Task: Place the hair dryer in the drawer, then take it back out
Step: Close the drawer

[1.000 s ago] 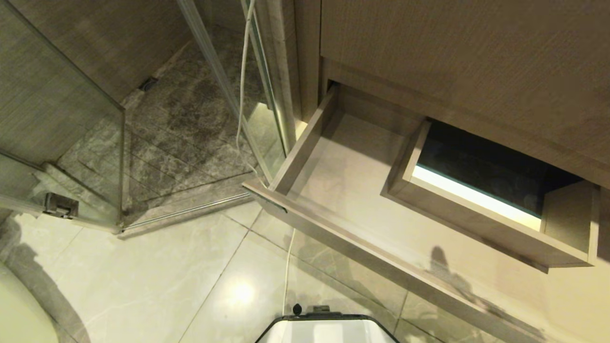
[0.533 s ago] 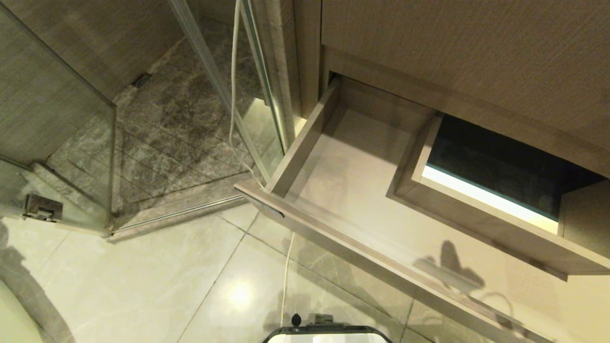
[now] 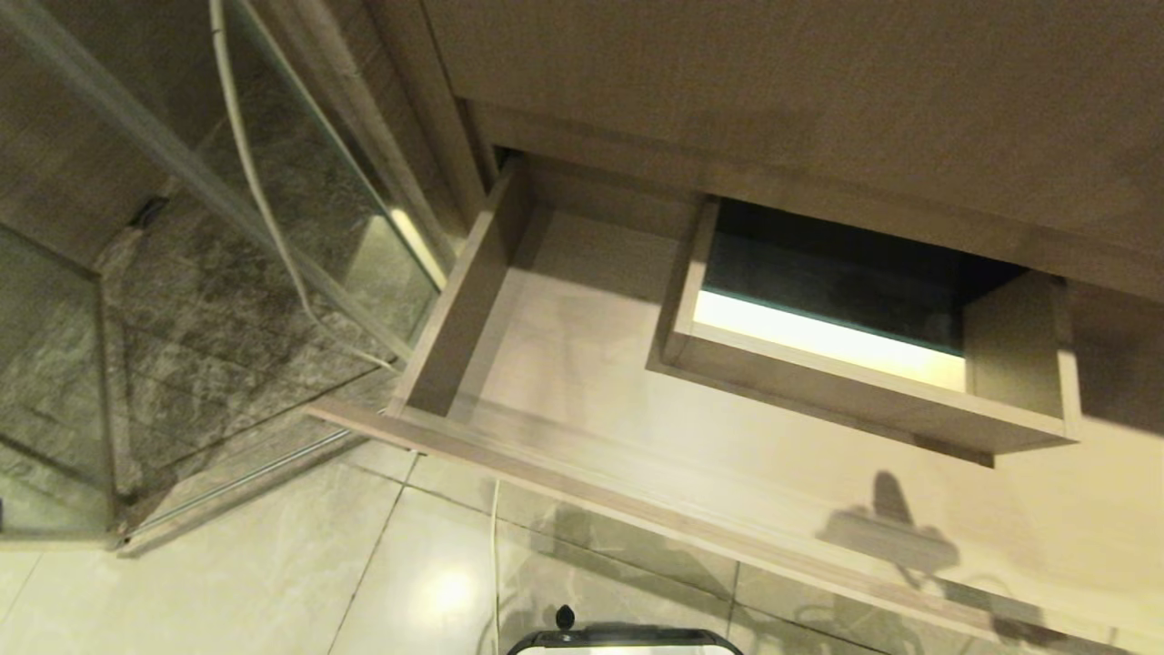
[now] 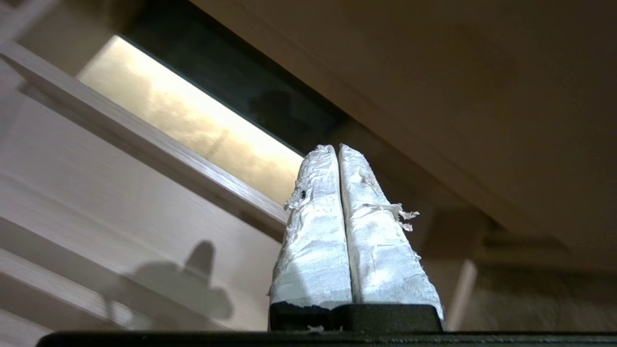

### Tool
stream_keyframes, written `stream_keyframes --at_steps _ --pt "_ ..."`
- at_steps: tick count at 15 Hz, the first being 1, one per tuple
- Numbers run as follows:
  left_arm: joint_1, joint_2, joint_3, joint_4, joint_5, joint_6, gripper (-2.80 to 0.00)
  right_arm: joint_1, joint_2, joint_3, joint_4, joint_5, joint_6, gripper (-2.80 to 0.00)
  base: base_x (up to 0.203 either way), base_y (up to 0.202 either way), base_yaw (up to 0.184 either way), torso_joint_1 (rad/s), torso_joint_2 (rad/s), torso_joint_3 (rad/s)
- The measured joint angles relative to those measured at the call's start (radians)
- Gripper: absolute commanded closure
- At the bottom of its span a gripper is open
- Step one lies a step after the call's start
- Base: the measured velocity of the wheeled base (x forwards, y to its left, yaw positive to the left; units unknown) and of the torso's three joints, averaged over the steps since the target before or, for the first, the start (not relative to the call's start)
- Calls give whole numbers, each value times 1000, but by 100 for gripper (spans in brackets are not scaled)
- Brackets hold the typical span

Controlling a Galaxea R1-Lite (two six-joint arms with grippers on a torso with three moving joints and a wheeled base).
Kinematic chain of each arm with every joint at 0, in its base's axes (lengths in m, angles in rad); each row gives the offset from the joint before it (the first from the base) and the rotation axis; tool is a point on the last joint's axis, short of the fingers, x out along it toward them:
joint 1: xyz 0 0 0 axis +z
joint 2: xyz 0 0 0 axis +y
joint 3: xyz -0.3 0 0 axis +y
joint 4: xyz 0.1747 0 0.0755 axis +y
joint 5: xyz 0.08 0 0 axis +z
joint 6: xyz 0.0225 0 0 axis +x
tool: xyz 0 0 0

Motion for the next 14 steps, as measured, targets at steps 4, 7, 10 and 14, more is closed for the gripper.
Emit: stream_keyframes --at_steps 4,7,10,14 --pt "1 0 0 1 0 0 0 1 -2 4 1 0 0 0 1 8 -173 4 4 37" --pt "1 0 0 0 0 0 0 2 -5 16 3 -1 -4 0 0 7 -151 1 5 5" --pt "-1 0 0 0 0 0 0 2 -4 27 22 -28 -2 0 0 1 -27 1 0 1" --pt "0 0 0 1 1 0 0 -1 29 40 254 -151 -3 0 0 0 0 0 0 0"
